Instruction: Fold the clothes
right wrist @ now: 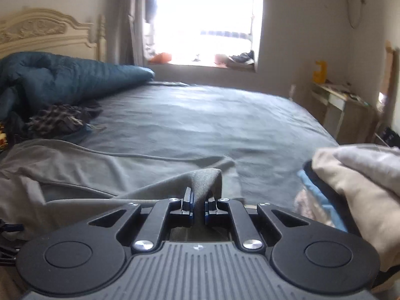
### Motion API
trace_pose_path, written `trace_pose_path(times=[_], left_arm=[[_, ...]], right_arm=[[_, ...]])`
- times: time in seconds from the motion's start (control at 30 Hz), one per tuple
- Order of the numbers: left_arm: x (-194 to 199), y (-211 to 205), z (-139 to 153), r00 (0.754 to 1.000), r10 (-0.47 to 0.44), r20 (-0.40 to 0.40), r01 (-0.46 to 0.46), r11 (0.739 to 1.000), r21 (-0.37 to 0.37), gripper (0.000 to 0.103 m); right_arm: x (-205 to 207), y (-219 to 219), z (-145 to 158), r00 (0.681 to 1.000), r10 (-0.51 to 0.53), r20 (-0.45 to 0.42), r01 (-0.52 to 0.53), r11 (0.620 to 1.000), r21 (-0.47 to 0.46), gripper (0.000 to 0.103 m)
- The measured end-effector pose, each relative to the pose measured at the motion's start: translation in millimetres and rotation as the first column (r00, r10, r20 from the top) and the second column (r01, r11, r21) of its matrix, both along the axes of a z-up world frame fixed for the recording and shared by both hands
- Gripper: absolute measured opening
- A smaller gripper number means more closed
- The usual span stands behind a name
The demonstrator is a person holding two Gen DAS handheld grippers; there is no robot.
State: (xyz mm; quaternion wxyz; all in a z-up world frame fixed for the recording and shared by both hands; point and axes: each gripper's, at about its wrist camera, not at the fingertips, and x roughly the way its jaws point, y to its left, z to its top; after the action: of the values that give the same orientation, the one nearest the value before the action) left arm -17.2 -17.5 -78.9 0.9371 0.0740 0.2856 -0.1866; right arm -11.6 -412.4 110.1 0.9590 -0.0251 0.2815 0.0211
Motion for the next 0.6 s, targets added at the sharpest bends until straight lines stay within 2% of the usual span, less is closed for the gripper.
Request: trace_pose_path(times=[0.13, 0.2, 0.27, 0.37, 0.43, 0.6], left_arm=[[-2.9, -0.5, -2.6, 1.000, -0.019, 0.005, 0.019, 0.999, 0.041, 0.071], [-4.8, -0.3, -2.9, 1.000, -0.027, 0.007, 0.026, 0.998, 0.061, 0.071], [-4.9, 1.3, -3.7, 1.000, -0.023, 0.004, 0.023, 0.998, 0.066, 0.071], [-3.5, 3.8, -4.2, 1.000, -0.011, -0.008, 0.011, 0.999, 0.046, 0.071], [-2.2, 5.4, -3.5, 1.000, -0.003, -0.010, 0.003, 0.999, 0.032, 0.071], [-3.0, 3.0, 1.5, 1.000, -0.016, 0.010, 0.016, 1.000, 0.026, 0.071]], right_arm=[[30.3, -28.5, -33.9, 0.991, -0.073, -0.111, 0.080, 0.995, 0.062, 0.009], [39.0, -41.8, -40.4, 0.986, -0.089, -0.138, 0.108, 0.984, 0.141, 0.009], [46.0, -55.0, -36.6, 0.984, -0.110, -0.139, 0.143, 0.958, 0.250, 0.010], [61.6, -80.5, -35.8, 0.961, -0.209, -0.181, 0.264, 0.893, 0.366, 0.015], [46.0, -85.8, -34.0, 0.969, -0.194, -0.150, 0.240, 0.879, 0.413, 0.019], [7.1, -98.9, -29.6, 0.984, -0.162, -0.067, 0.173, 0.835, 0.522, 0.019]])
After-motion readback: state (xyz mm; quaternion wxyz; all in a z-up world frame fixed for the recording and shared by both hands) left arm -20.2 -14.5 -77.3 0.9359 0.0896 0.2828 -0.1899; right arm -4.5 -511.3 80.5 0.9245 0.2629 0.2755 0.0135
